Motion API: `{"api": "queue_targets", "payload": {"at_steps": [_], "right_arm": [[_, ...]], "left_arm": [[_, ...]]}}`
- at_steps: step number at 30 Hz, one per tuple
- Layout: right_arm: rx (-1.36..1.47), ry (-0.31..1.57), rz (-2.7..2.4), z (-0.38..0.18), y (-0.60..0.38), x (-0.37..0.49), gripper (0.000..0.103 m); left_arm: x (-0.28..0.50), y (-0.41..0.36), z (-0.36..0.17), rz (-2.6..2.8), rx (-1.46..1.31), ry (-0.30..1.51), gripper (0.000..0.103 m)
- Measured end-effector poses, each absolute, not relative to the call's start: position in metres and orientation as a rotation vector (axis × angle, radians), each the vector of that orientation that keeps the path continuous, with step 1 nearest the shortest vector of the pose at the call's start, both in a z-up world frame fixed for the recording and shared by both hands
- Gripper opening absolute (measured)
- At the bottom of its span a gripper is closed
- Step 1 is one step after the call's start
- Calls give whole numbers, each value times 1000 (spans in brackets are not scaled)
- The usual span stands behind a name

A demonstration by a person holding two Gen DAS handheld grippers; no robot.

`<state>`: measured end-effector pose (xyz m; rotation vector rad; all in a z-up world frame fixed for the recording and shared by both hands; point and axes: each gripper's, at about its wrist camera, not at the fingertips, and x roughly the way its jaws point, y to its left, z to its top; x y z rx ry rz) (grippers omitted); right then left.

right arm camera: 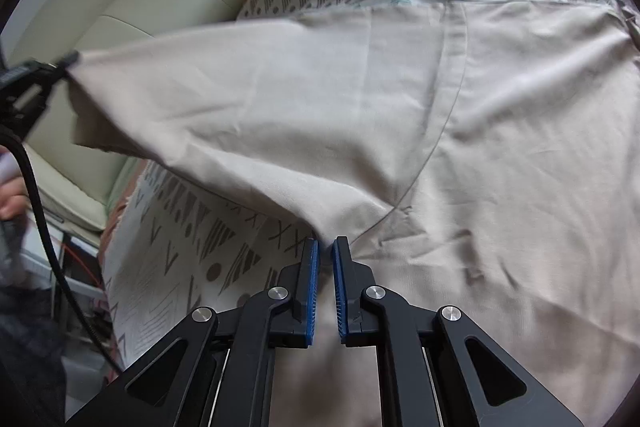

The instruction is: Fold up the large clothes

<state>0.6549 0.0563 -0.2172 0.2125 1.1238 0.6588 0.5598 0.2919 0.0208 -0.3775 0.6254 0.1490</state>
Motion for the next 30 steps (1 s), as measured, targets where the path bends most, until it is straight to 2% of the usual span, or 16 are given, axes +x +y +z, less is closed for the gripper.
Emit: {"api": "queue_targets", "payload": {"at_steps": [4,8,11,13,20,22,27,30], "right_arm": [[288,1185,659,-237,62,667,8],[288,1209,672,-217,44,660,9],[259,1172,666,-191,11,643,19],[224,1124,643,-171,-19,628,35],[204,1004,486,-116,-152,575,43],[216,958,436,-105,-190,563,53],[376,884,390,-106,-267,542,55],[393,914,346,-121,-287,549,55]], "left_arm": [[557,253,45,79,-328,629,2],[550,213,71,23,-267,607,2],[548,188,82,-14,-244,601,2],[548,170,87,-43,-243,603,2],[546,103,94,-130,-215,622,2],[546,83,95,-149,-217,633,2],[552,31,94,-164,-197,677,2],[556,-6,89,-158,-154,696,2]]}}
